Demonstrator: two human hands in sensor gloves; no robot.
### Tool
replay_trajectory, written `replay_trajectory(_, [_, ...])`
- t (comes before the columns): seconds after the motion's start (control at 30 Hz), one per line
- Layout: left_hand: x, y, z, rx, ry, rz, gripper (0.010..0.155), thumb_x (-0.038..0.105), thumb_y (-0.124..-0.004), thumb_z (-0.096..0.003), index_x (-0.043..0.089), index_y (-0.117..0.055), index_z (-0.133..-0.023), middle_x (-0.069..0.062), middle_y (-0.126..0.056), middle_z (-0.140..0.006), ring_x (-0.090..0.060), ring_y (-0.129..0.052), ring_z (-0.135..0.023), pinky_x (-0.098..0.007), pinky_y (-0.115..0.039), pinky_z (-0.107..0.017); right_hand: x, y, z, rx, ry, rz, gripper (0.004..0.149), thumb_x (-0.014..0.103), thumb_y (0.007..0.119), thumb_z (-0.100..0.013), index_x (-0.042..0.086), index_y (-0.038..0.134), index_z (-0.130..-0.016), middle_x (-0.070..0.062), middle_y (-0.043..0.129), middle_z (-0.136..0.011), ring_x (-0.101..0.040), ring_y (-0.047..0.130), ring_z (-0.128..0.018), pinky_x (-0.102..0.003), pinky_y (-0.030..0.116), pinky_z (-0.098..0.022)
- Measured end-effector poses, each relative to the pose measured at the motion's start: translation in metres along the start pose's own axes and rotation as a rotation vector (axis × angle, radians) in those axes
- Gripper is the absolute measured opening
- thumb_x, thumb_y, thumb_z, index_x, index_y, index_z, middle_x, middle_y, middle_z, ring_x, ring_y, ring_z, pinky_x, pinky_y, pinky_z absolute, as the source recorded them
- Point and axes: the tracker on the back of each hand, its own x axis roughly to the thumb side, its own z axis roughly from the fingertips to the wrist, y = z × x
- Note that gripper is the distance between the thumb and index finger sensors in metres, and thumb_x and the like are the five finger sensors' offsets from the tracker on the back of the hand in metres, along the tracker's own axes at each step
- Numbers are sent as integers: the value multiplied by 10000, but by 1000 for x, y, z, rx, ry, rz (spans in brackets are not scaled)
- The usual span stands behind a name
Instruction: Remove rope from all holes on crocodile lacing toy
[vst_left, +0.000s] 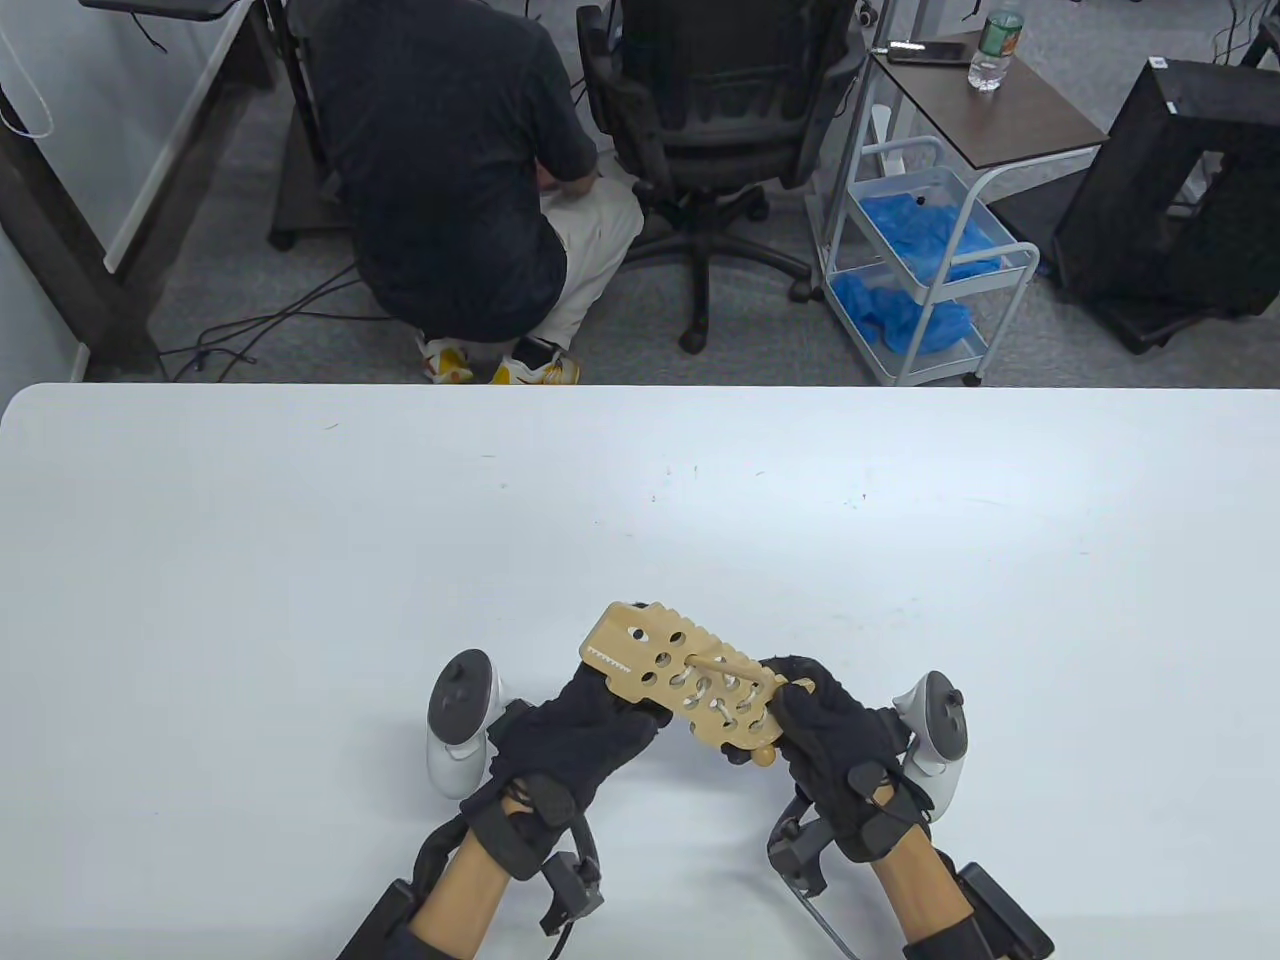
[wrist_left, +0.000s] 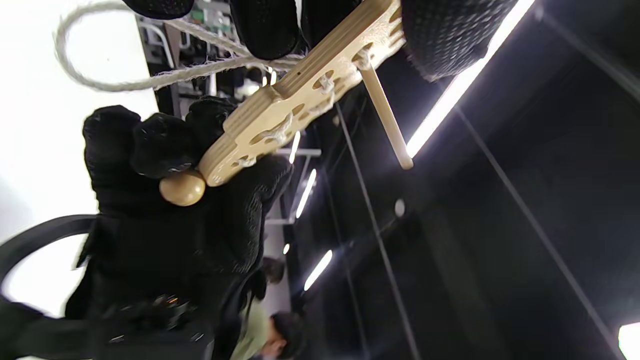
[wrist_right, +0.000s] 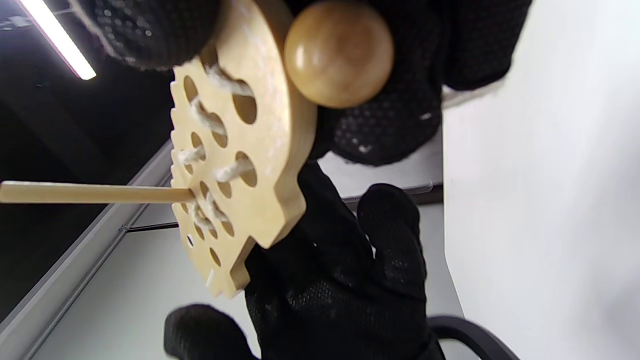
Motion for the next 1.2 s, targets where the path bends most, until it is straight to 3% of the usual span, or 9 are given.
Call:
replay_trajectory(0.13, [-9, 5, -16, 87, -8, 108, 775, 490, -608, -585, 321, -134, -1174, 117, -687, -1159, -204, -658, -1074, -630, -547, -776, 32, 1, 0, -88, -110, 240, 465, 373, 792, -413, 136, 755, -813, -164, 954, -684, -349, 995, -491, -612, 738, -506])
replay_trajectory(0.23, [-25, 4, -18, 182, -39, 226, 781, 509, -633, -568, 302, -192, -1179, 141, -794, -1068, -152, -766, -979, -609, -587, -766, 54, 6, 2, -112, -230, 490, 465, 375, 793, -411, 143, 756, -813, -159, 955, -688, -342, 999, -493, -607, 743, -513])
replay_trajectory(0.37, [-36, 5, -18, 176, -59, 346, 799, 492, -642, -563, 290, -173, -1177, 133, -809, -1052, -164, -752, -980, -631, -554, -769, 67, 14, 1, -77, -256, 638, 468, 376, 791, -412, 156, 746, -823, -150, 949, -705, -333, 997, -508, -600, 741, -537])
replay_trajectory(0.47, [-29, 11, -10, 177, -13, 199, 828, 524, -645, -567, 263, -145, -1173, 115, -790, -1064, -187, -718, -1012, -632, -545, -770, 60, 14, 1, -86, -311, 645, 466, 372, 793, -410, 164, 748, -825, -145, 946, -716, -337, 989, -526, -606, 729, -549])
replay_trajectory(0.6, [-32, 21, 2, 275, 118, -36, 850, 559, -634, -565, 231, -139, -1173, 71, -752, -1085, -215, -713, -999, -609, -584, -749, 57, 16, 11, -133, -374, 728, 463, 352, 811, -406, 156, 758, -822, -168, 935, -720, -364, 970, -536, -619, 707, -560])
replay_trajectory(0.67, [-34, 24, 4, 323, 153, -40, 825, 553, -629, -569, 232, -171, -1176, 61, -767, -1070, -218, -730, -979, -601, -596, -741, 57, 19, 20, -199, -433, 835, 464, 371, 804, -398, 175, 759, -816, -144, 945, -712, -340, 981, -528, -601, 726, -558])
replay_trajectory(0.8, [-40, 22, 4, 277, 195, -30, 761, 558, -617, -568, 215, -322, -1180, 12, -847, -1010, -246, -802, -911, -599, -635, -708, 52, 28, 32, -252, -517, 951, 460, 381, 802, -398, 168, 770, -805, -146, 960, -685, -329, 1000, -494, -592, 753, -524])
replay_trajectory(1.0, [-39, 19, 7, 343, 302, -145, 807, 614, -606, -548, 156, -359, -1164, -2, -899, -956, -259, -856, -851, -580, -687, -665, 43, 20, 31, -304, -469, 945, 464, 375, 802, -400, 147, 767, -803, -154, 962, -672, -331, 1001, -479, -592, 757, -514])
replay_trajectory(1.2, [-41, 14, 3, 307, 409, -231, 738, 598, -620, -547, 147, -532, -1125, -12, -966, -879, -261, -917, -766, -544, -749, -602, 45, 14, 31, -351, -444, 980, 457, 381, 808, -402, 160, 777, -802, -150, 966, -675, -331, 1001, -481, -586, 760, -514])
